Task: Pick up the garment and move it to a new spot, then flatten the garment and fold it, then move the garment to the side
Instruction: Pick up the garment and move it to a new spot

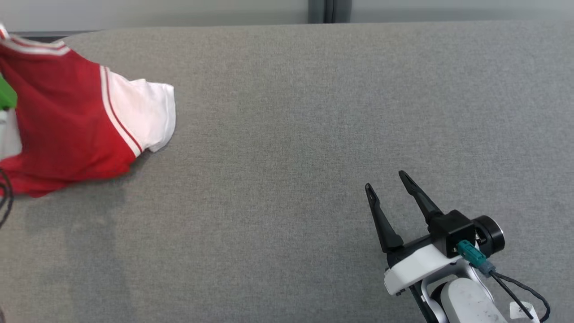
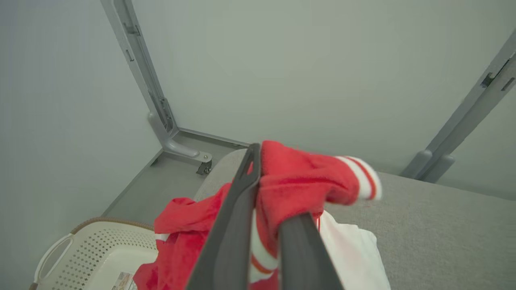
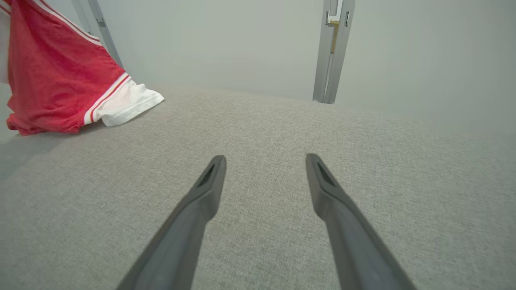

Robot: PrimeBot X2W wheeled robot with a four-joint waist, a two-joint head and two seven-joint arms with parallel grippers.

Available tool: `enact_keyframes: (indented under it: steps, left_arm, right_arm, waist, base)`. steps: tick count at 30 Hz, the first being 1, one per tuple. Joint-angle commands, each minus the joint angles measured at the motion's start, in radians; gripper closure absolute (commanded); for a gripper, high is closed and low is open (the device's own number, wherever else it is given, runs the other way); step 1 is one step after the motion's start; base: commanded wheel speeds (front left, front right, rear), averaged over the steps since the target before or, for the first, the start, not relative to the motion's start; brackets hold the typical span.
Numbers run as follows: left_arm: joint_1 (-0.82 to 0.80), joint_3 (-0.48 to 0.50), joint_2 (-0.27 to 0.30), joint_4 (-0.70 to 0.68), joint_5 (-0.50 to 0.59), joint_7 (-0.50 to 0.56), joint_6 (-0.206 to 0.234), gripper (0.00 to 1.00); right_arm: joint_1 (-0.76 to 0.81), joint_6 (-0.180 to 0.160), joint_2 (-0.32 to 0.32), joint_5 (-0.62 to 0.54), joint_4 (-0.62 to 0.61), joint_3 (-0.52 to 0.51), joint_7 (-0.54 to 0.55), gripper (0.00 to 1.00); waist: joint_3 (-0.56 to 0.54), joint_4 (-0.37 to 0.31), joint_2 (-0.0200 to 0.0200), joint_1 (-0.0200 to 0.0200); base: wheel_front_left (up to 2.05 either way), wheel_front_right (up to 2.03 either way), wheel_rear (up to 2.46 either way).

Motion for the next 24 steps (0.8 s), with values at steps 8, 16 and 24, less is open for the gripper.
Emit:
enact_keyframes:
  steps: [8,16,24]
  left_arm:
    - [-0.167,-0.069,-0.012,-0.209,0.033,0.052,-0.020,1.00]
    - [-0.229,-0.156,-0.094,-0.335,0.068,0.047,-0.022,1.00]
    - [-0.207,-0.238,-0.199,-0.330,0.081,0.057,-0.009,1.00]
  right_arm:
    - [-0.012,-0.001,0.000,0.097,0.063,0.018,-0.047,0.00]
    - [-0.012,-0.001,-0.001,0.116,0.101,0.035,-0.062,0.00]
    - [-0.034,-0.001,-0.001,0.116,0.109,0.042,-0.066,0.00]
  waist:
    - [-0.162,-0.025,-0.0001,-0.0001]
    - [-0.193,-0.156,-0.0001,-0.0001]
    - [-0.159,-0.308,-0.0001,-0.0001]
  base:
    - [0.00,0.00,0.00]
    - [0.00,0.00,0.00]
    - [0.00,0.00,0.00]
